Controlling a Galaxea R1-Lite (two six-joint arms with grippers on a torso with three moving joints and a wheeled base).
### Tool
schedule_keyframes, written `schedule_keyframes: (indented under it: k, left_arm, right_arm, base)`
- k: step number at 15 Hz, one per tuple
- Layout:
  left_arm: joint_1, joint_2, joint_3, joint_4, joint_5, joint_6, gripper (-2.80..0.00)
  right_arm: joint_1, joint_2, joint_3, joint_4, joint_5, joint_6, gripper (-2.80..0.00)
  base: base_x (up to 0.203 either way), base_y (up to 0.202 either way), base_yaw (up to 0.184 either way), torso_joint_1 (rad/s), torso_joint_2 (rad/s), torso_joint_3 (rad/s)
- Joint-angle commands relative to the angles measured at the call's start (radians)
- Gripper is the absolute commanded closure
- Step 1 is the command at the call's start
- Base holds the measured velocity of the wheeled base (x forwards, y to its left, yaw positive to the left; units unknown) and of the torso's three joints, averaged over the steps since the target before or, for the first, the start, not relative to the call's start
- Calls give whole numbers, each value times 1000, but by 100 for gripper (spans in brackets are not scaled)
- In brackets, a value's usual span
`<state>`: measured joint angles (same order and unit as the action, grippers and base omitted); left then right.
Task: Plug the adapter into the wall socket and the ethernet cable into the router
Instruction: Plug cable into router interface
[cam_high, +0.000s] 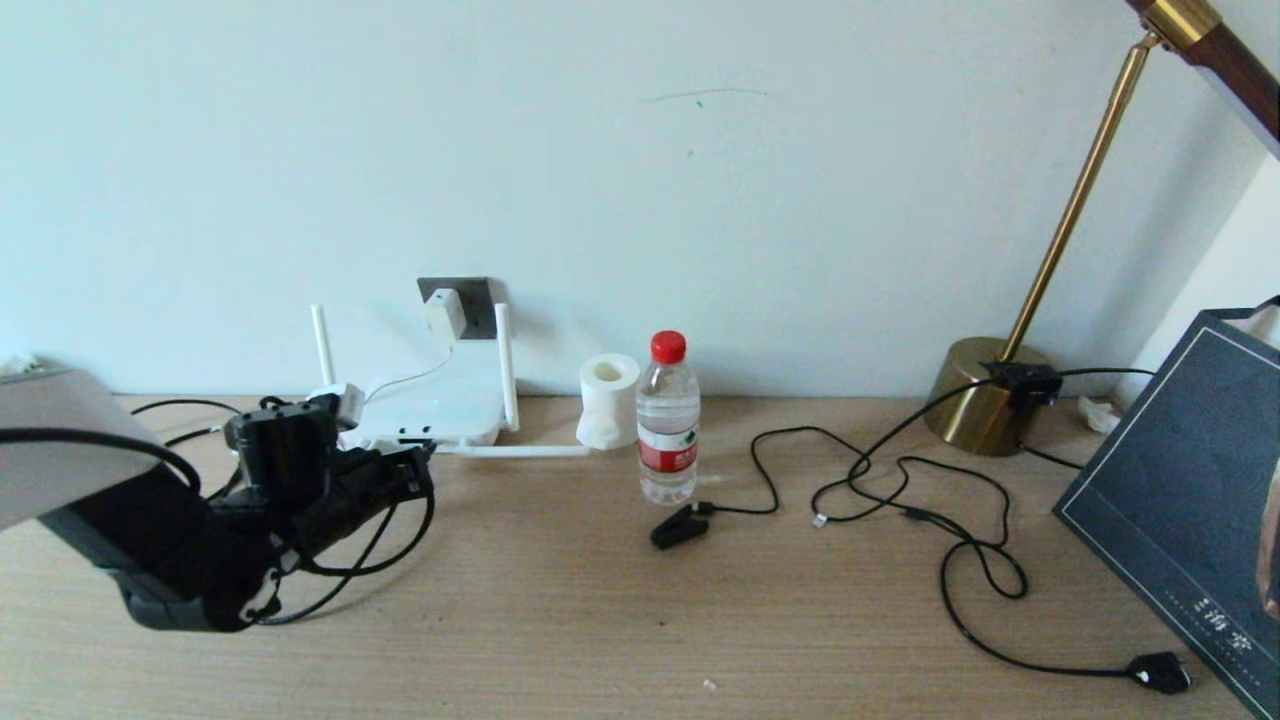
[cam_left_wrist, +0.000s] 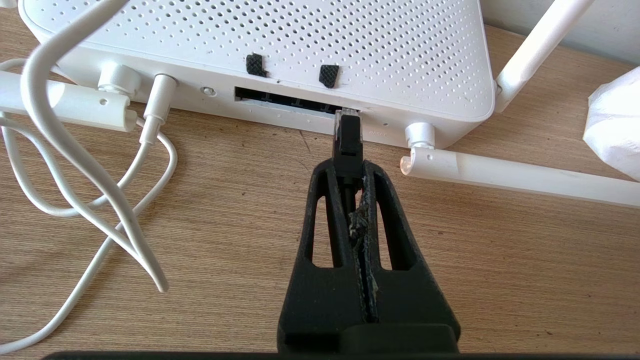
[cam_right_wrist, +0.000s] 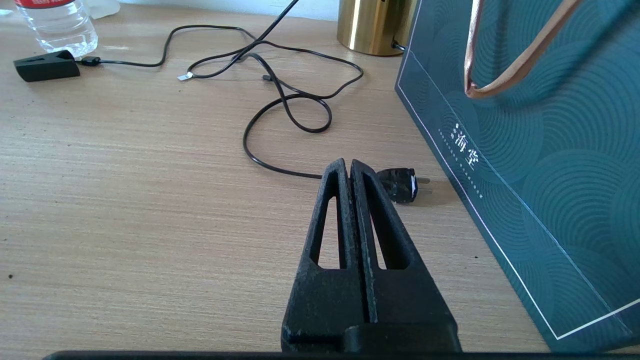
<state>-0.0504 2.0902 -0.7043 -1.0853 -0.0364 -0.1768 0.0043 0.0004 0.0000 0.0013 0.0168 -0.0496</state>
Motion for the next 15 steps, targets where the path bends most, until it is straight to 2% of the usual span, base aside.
schedule_keyframes:
  k: [1,15]
  left_arm:
    - [0,0,-1,-5,0,-1,0]
    - [11,17,0,-5,-4,-1,0]
  right_arm:
    - [0,1,0,0,0,-1,0]
    - [0,1,0,0,2,-1,0]
  base:
    - [0,0,0,0,0,0]
    - [0,0,0,0,0,0]
